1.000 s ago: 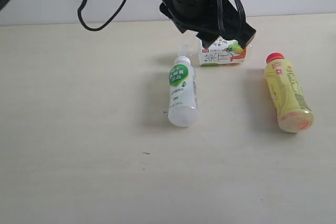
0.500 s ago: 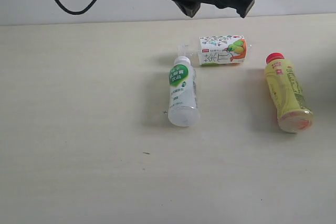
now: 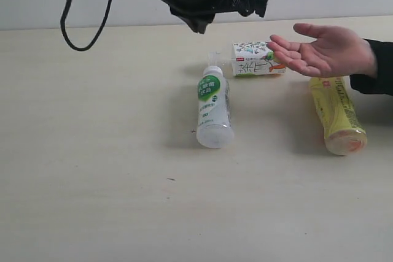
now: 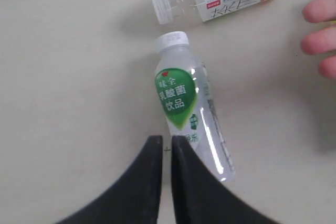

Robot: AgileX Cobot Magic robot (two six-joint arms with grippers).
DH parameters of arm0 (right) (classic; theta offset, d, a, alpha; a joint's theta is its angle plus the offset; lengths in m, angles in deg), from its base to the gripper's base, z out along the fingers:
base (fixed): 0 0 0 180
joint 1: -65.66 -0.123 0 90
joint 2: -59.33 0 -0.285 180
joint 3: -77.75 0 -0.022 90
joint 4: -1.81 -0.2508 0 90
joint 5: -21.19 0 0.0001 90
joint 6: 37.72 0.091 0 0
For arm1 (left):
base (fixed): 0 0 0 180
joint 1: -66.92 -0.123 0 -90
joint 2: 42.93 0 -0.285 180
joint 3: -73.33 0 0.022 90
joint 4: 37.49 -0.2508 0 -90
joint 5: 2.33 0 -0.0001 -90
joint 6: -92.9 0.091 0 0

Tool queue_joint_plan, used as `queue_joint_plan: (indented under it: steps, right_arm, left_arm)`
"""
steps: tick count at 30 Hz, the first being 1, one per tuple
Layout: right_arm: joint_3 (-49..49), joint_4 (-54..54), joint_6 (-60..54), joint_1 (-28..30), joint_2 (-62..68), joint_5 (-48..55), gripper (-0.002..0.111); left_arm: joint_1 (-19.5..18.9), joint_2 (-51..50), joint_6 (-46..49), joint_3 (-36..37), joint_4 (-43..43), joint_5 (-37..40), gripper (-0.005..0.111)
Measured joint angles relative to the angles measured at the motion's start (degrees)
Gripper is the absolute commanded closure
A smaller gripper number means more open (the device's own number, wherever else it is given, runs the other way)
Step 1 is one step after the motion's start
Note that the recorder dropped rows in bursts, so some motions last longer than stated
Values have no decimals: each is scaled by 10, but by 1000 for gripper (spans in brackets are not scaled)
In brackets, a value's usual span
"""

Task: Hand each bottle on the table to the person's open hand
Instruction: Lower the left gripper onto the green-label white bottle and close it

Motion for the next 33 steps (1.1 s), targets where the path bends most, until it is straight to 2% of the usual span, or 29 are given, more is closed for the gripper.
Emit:
queue_joint_plan:
  steps: [4, 5, 8, 18, 29, 33]
  right_arm:
    - [0, 0, 0, 0, 0, 0, 108]
    - [0, 0, 0, 0, 0, 0, 108]
    - [0, 0, 0, 0, 0, 0, 108]
    - [0, -1, 0, 0, 0, 0, 108]
    - [0, -1, 0, 0, 0, 0, 108]
    - [0, -1, 0, 0, 0, 0, 108]
  left_arm:
    - [-8, -36, -4, 1, 28, -41, 40]
    - [-10, -44, -5, 1, 28, -48, 25]
    - [-10, -70, -27, 1, 26, -53, 2]
    - [-10, -153, -54, 3, 11, -68, 2]
    - [-10, -196, -78, 3, 14, -106, 2]
    - [-10, -209, -79, 3, 14, -109, 9]
